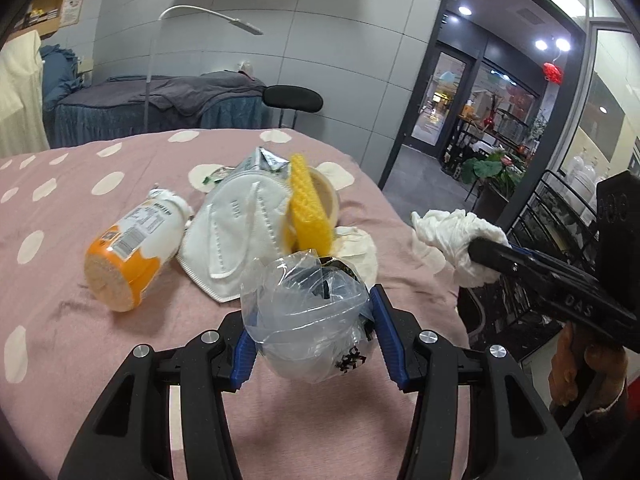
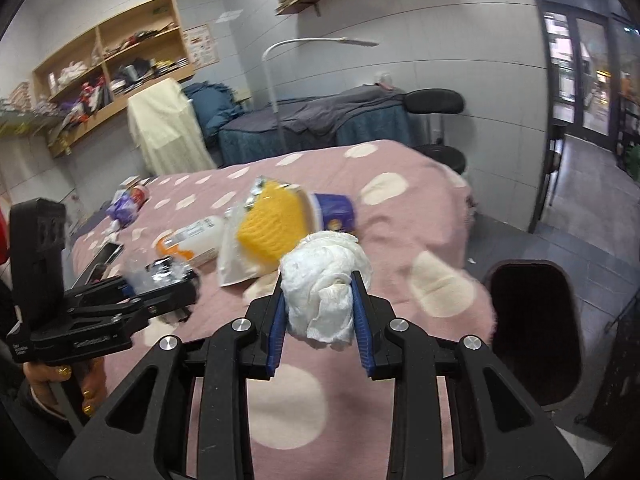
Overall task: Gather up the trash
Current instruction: 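Carry both items to the brown bin and open both tools to drop them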
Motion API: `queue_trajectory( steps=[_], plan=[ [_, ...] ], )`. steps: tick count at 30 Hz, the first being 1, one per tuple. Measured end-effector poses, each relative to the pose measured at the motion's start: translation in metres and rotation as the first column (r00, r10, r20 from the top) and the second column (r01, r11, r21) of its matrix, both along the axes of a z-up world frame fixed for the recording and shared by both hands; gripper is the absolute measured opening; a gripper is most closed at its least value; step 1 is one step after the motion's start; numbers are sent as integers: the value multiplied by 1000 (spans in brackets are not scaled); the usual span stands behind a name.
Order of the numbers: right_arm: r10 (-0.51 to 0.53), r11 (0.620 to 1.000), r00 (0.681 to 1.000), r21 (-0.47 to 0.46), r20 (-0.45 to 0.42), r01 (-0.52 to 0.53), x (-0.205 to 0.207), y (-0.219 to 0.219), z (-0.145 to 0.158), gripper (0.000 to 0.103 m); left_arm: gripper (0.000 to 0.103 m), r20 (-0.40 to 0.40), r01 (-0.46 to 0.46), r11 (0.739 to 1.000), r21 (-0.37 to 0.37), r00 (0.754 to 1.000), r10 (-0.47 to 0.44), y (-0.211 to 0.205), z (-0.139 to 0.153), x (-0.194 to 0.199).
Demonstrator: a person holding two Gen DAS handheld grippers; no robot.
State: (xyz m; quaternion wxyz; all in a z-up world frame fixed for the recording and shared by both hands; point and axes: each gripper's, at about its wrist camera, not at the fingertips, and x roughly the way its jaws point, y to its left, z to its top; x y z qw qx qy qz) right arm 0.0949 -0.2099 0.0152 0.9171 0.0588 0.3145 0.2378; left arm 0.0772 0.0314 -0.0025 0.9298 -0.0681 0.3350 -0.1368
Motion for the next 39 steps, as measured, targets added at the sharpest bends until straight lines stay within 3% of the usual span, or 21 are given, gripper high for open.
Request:
queue_trajectory(
  steps=[4,10,15,22,26,28,29,34,37,39],
  plan=[
    [-203,979,979,-25,-33,202,25,-56,-19,30,51,16,73,997,15,997,-73,-24,4,9],
    [-417,907,900,-120,-129,403,71,-126,-81,30,51,26,154,988,26,988,-154,-52,5,20],
    [-508,861,824,-167,-251,480,112,-165,-146,30,51,23,202,979,34,979,-203,-73,4,28],
    [-566,824,753,-205,-336,528,137,-183,-205,31,51,-3,243,970,28,970,-243,-93,2,32],
    [-591,806,730,-219,-343,549,130,-190,-223,42,51,-16,264,964,30,965,-263,-104,1,32],
    [-599,800,721,-219,-348,559,127,-193,-227,62,51,-24,277,960,29,961,-276,-110,1,35],
    [-606,794,715,-216,-348,568,123,-195,-227,66,51,-27,286,958,30,958,-285,-114,1,36],
    [-626,778,711,-200,-320,595,103,-200,-216,68,51,-36,328,944,38,944,-327,-132,1,42],
    [-637,769,706,-181,-309,614,86,-203,-207,78,51,-55,362,932,20,931,-361,-145,0,48],
    [-642,764,706,-171,-299,622,76,-204,-200,78,51,-61,388,921,22,920,-386,-157,-1,51]
  ],
)
